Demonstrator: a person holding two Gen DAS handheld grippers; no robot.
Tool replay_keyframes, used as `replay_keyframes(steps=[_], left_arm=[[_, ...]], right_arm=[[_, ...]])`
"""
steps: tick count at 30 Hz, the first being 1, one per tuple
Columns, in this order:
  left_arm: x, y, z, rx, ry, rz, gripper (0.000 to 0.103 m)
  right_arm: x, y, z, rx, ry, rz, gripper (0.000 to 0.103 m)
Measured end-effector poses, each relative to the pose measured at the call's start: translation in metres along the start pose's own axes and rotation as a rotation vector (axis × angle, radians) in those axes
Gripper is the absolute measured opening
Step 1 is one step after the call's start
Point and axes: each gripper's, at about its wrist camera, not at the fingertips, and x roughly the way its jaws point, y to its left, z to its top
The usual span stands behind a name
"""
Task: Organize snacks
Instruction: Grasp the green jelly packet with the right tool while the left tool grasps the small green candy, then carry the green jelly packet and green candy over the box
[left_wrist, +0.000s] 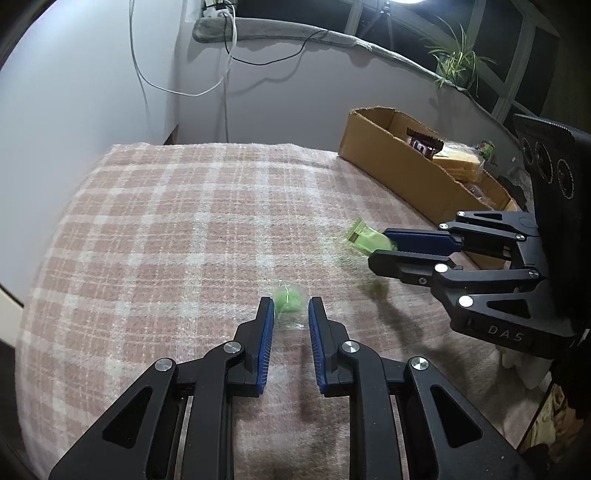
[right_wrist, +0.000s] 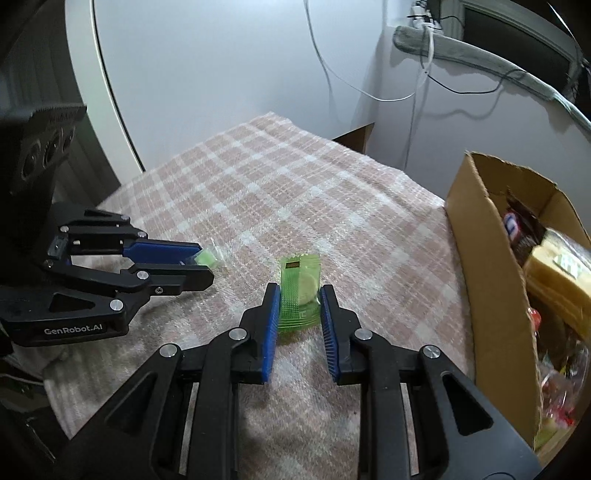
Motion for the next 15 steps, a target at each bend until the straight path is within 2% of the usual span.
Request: replay_keyframes(steps=[15], left_arm=[[-0.026, -0.027, 0.013, 0.016, -0.077, -0.032, 0.018]], right_arm=[[-0.058, -0.013, -0.011, 0.076, -0.106, -0.025, 0.023]])
